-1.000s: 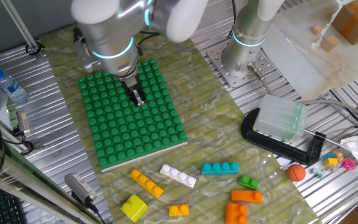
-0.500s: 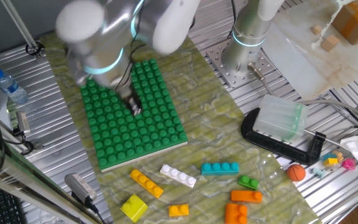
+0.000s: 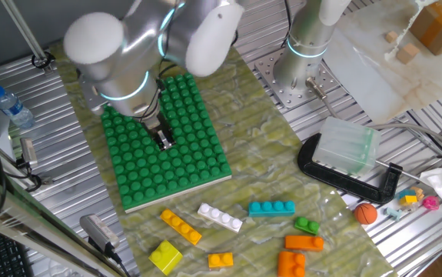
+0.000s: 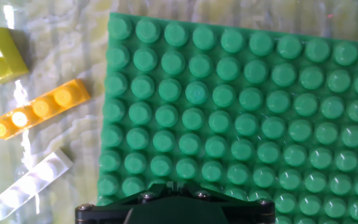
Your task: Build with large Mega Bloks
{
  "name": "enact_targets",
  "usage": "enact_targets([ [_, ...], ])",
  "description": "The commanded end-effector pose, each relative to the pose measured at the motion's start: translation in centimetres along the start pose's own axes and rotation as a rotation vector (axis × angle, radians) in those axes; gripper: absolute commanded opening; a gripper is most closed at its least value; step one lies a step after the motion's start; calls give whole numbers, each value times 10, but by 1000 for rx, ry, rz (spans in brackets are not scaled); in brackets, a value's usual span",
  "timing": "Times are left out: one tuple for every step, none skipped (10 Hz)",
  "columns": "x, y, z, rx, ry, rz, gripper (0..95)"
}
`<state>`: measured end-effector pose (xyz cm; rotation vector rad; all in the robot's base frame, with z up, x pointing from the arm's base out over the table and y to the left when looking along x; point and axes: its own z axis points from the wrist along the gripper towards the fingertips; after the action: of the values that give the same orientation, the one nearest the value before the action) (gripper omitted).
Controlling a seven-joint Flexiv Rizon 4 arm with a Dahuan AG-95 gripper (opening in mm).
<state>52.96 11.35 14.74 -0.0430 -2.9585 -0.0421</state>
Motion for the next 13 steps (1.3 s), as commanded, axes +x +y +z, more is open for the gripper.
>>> enact_targets([
  [-2, 0, 0, 5, -141, -31, 0],
  [-2, 0, 0, 27, -156, -6, 0],
  [-2, 0, 0, 34, -170, 5, 0],
  [-2, 0, 0, 36, -162, 15, 0],
  [-2, 0, 0, 35, -158, 18, 0],
  [-2, 0, 0, 30, -155, 13, 0],
  [-2, 0, 0, 29, -156, 16, 0],
  [-2, 0, 0, 30, -171, 25, 0],
  [-2, 0, 0, 31, -180, 44, 0],
  [-2, 0, 0, 30, -177, 56, 0],
  [-2, 0, 0, 29, -172, 53, 0],
  [-2, 0, 0, 31, -173, 49, 0],
  [-2, 0, 0, 31, -172, 54, 0],
])
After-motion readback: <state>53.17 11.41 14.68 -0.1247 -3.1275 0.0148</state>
